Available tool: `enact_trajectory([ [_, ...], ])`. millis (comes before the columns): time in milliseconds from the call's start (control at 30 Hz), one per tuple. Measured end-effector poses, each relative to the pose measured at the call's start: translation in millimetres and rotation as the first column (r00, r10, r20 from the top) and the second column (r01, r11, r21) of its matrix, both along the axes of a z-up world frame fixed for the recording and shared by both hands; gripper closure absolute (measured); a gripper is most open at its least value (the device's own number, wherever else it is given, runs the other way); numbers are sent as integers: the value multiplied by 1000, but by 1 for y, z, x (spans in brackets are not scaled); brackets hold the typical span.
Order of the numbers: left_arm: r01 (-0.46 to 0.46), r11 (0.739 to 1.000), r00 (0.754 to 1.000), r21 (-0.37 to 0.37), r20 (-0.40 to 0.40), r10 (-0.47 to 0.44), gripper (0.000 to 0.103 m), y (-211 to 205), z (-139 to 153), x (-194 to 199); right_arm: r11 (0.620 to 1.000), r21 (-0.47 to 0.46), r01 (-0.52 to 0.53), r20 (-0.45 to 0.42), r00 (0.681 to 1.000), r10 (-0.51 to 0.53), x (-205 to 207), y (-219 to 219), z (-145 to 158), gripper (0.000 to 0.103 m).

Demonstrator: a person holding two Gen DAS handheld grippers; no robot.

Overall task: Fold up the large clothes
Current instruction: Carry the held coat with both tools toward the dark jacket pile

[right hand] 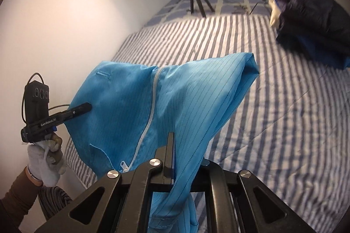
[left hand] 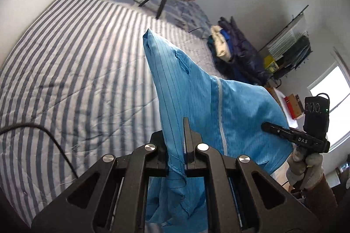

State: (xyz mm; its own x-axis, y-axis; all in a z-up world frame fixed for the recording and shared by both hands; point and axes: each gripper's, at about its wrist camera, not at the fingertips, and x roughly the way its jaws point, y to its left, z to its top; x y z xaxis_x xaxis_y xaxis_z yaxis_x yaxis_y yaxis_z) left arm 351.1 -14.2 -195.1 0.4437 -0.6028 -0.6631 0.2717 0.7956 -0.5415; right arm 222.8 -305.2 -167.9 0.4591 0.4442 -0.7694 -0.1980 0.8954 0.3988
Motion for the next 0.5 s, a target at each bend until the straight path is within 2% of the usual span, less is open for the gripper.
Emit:
enact_trajectory([
  [333,86,996,986,-31,149,-80,98,-62,81,21,992,-113,60,108,993,-48,0,-43,71,100],
  [500,105,994,971,-39,222,-94,98,-86,121,45,973,-216,86,167,985,-50,15,-57,108,100],
])
